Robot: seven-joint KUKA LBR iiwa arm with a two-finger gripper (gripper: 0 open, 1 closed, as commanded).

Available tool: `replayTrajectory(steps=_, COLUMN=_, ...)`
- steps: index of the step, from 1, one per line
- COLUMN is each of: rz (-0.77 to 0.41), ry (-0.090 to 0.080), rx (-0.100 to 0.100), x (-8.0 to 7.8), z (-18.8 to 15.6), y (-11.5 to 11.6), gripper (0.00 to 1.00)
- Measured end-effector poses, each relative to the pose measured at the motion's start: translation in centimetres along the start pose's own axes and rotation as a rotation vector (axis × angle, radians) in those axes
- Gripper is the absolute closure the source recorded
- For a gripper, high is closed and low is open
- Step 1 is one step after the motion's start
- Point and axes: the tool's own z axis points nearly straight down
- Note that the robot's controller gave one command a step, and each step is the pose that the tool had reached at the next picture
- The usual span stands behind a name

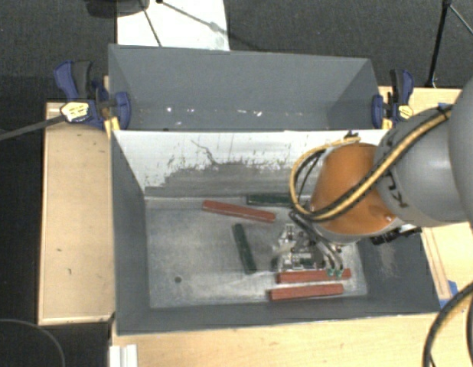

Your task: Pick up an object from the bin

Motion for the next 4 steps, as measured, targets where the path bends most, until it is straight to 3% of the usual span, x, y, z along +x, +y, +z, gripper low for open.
replayTrajectory(steps=1, rz=-0.22, ry=-0.019, rx=-0.011, x=0.5, z=0.1, y=1.1, gripper=0.0)
replayTrajectory(steps=2, rz=-0.317, ry=0.003, rx=-0.008, x=0.0, z=0.5, y=-1.0, gripper=1.0)
replayTrajectory(steps=3, rz=-0.317, ry=0.003, rx=-0.008, x=0.0, z=0.5, y=-1.0, gripper=1.0)
replayTrajectory(steps=4, rz=-0.318, ry=0.025, rx=-0.009, x=0.5, z=-3.9, y=-0.3, gripper=1.0)
